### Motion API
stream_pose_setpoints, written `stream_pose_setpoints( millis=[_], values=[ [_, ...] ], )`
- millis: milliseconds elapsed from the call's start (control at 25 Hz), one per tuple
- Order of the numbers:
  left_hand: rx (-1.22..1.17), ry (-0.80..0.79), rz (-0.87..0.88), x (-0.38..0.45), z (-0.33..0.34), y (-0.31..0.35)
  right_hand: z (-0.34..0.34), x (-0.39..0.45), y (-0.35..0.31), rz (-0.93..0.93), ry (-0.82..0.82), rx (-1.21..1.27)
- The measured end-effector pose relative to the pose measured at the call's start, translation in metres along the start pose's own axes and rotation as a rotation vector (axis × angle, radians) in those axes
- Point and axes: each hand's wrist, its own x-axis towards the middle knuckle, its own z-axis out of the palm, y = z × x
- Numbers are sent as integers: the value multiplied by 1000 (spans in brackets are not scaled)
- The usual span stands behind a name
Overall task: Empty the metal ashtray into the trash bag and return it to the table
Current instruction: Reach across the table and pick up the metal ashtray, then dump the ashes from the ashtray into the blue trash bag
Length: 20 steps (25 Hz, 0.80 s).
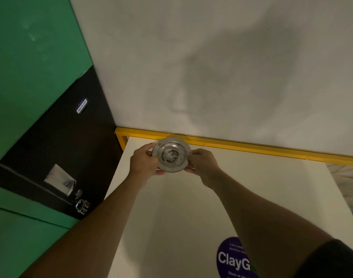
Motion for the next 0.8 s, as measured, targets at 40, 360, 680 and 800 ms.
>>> stream_pose_setpoints(
  millis=[40,360,680,800],
  values=[
    [-4,-10,1,-6,2,6,-4,-5,-4,3,0,11],
    [-10,-103,62,-67,15,50,-52,-64,-33,15,-10,129],
    [77,-228,134,-140,45,88,-115,-138,-38,-11,40,239],
    [111,-291,162,-169,66,97,-145,-167,-34,-41,80,283]
  ],
)
